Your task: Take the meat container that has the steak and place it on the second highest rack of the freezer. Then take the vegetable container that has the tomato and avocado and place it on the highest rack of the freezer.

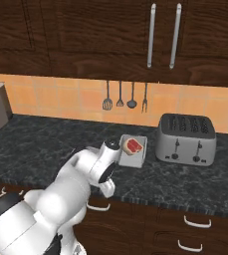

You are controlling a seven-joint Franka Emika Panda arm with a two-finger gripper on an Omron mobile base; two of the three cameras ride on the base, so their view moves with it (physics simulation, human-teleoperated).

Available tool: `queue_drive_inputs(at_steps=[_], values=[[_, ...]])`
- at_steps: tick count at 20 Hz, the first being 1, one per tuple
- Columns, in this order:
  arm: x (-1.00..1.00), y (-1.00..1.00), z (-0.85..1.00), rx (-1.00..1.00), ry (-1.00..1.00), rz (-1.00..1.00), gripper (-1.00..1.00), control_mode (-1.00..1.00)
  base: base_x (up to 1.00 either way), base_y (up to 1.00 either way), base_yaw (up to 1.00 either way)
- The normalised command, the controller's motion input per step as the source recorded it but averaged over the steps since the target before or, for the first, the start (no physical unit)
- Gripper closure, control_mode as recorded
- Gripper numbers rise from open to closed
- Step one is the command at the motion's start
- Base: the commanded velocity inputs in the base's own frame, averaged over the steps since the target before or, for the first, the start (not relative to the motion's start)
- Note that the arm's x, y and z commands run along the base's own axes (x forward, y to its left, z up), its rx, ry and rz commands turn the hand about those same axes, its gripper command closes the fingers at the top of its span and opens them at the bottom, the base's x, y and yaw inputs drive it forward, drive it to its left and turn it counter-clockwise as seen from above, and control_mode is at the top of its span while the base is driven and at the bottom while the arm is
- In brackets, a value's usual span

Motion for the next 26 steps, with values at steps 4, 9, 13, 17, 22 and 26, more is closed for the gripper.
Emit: queue_drive_inputs(at_steps=[4,9,13,17,22,26], values=[[0.25,0.24,-0.24,0.00,0.02,0.00,1.00,-1.00,0.00,0.00,0.00],[0.10,0.17,-0.15,0.00,0.00,0.00,1.00,-1.00,0.00,0.00,0.00],[-0.18,0.03,0.02,0.00,-0.07,0.00,1.00,-1.00,0.00,0.00,0.00],[-0.23,0.16,0.13,-0.01,-0.15,0.00,1.00,-1.00,0.00,0.00,0.00],[-0.32,0.18,0.14,-0.03,-0.16,-0.01,1.00,-1.00,0.00,0.00,0.00],[-0.42,0.14,0.44,-0.04,-0.11,-0.01,1.00,-1.00,0.00,0.00,0.00]])
